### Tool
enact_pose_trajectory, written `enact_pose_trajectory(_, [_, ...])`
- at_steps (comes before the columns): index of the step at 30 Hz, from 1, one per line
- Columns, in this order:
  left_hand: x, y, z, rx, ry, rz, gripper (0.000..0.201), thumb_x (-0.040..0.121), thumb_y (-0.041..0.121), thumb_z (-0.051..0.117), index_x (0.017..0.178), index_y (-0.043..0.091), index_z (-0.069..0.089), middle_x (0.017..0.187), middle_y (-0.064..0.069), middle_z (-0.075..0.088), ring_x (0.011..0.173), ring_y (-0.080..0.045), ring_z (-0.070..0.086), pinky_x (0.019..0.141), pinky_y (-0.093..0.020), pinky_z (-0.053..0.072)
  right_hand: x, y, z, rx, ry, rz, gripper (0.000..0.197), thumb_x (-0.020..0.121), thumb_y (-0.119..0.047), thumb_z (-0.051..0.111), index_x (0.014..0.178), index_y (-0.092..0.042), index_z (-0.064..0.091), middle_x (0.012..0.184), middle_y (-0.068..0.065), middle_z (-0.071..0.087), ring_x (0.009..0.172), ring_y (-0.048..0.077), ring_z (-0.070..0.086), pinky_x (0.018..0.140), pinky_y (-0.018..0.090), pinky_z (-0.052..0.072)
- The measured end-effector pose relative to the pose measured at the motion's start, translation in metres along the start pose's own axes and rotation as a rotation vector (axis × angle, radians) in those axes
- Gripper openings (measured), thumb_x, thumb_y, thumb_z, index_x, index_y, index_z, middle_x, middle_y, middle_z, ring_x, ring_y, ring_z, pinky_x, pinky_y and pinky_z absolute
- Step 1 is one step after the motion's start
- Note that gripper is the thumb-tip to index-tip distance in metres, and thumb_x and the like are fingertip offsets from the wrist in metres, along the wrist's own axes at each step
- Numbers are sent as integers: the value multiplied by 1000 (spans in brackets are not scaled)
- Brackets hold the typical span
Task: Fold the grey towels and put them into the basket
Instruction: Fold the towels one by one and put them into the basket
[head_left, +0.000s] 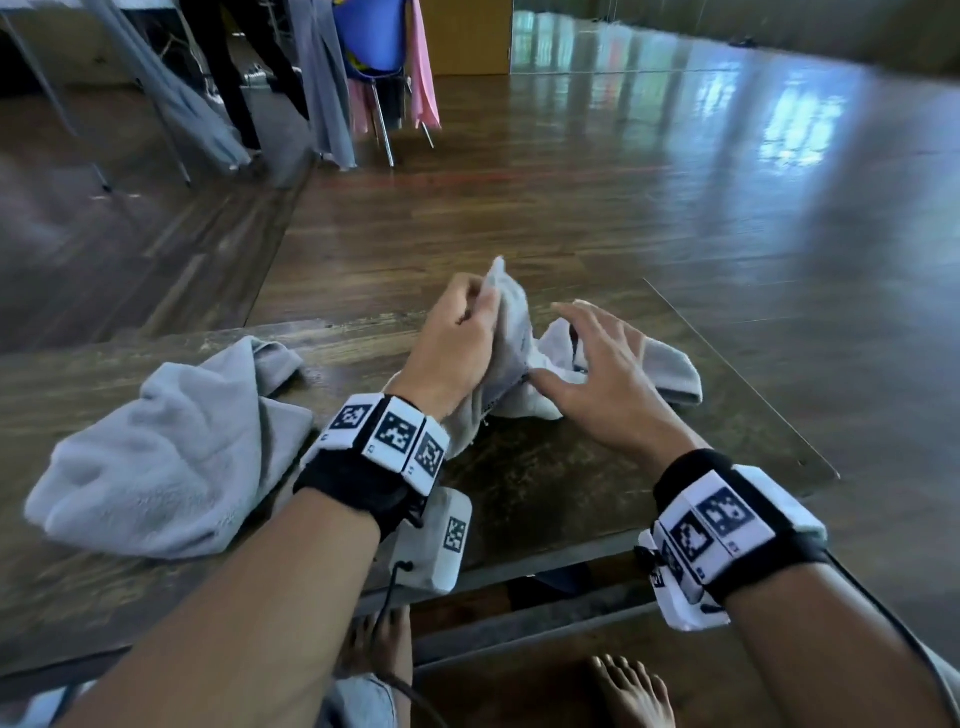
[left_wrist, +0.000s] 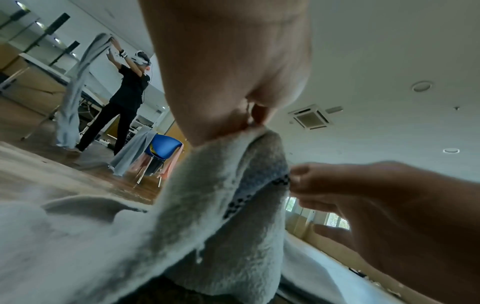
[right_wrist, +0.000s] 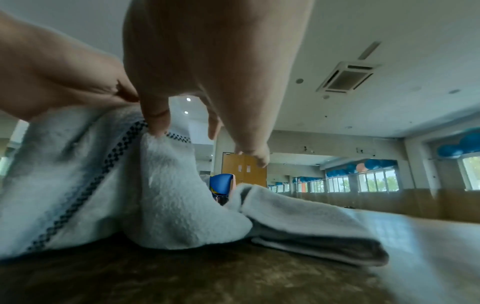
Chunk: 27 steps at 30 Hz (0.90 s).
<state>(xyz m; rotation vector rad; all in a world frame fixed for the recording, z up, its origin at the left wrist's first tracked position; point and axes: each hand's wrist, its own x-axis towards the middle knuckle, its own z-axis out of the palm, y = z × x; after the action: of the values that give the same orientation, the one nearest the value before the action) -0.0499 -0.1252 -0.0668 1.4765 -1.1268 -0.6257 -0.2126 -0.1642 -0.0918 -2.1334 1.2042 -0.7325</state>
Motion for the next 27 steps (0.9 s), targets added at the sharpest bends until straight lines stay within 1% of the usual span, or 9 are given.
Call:
enact_pose_trajectory(2, [-4, 5, 5, -54, -150, -12, 22, 104, 31, 46, 93, 18, 60, 82, 4, 63, 75, -12, 60, 77, -36, 50, 1, -6, 1, 113, -8, -41, 75, 87, -35, 72, 152, -33, 33, 151, -4, 39, 140, 13, 26, 112, 34, 30])
enact_pose_trajectory(4, [-8, 8, 8, -51, -273, -25, 22, 102, 33, 52, 98, 13, 61, 79, 2, 64, 68, -7, 60, 66, -27, 50, 3, -8, -2, 227, -12, -54, 65, 87, -26, 75, 144, -28, 43, 132, -6, 59, 122, 5, 50, 100, 26, 43])
enact_pose_trajectory(8, [-11, 5, 7, 182, -354, 6, 33, 92, 37, 67, 112, 13, 57, 98, -1, 69, 80, -4, 65, 65, -20, 53, 2, -3, -10, 133, 149, -58, 9, 86, -11, 65, 86, -7, 58, 71, 0, 59, 59, 3, 48, 58, 18, 38])
enact_pose_trajectory(10, [-9, 0, 3, 390, -346, 81, 25, 94, 35, 62, 106, 14, 56, 92, -1, 67, 80, -14, 62, 65, -26, 48, 4, 4, -17, 55, 296, 20, 13, 90, -18, 65, 84, -8, 58, 71, -1, 59, 60, 5, 48, 57, 14, 37])
enact_pose_trajectory(14, [-5, -11, 2, 550, -282, 134, 15, 97, 21, 55, 90, 9, 62, 81, -7, 67, 77, -23, 61, 67, -36, 46, 3, 15, -33, 92, 376, 173, 27, 88, -24, 68, 113, -21, 59, 102, -6, 66, 96, 15, 62, 87, 40, 53])
enact_pose_trajectory(17, [-5, -10, 10, 476, -266, 198, 14, 98, 21, 54, 88, 13, 60, 76, -1, 64, 71, -18, 57, 63, -32, 40, -4, 17, -33, -59, 275, 24, 71, 82, -17, 68, 145, -31, 38, 141, -2, 45, 130, 20, 37, 104, 37, 35])
enact_pose_trajectory(19, [-7, -6, 18, 455, -304, 278, 15, 98, 24, 56, 89, 13, 61, 79, -1, 66, 74, -19, 59, 66, -33, 42, -7, 17, -29, -156, 216, -121, 68, 82, -20, 69, 143, -38, 44, 146, -5, 39, 133, 18, 28, 106, 35, 30])
enact_pose_trajectory(23, [-7, -1, 28, 479, -345, 412, 8, 95, 21, 60, 94, 16, 66, 85, 0, 69, 82, -18, 63, 69, -28, 43, -6, 20, -25, -237, 185, -198, 29, 89, -29, 68, 117, -34, 63, 128, -11, 60, 126, 17, 42, 103, 36, 36])
enact_pose_trajectory(27, [1, -11, 22, 528, -334, 383, 23, 92, 40, 65, 88, 16, 65, 73, 3, 66, 67, -11, 59, 58, -24, 41, -3, 21, -35, -255, 240, -138, 7, 90, -32, 64, 95, -27, 66, 84, -5, 71, 89, 25, 65, 84, 41, 51])
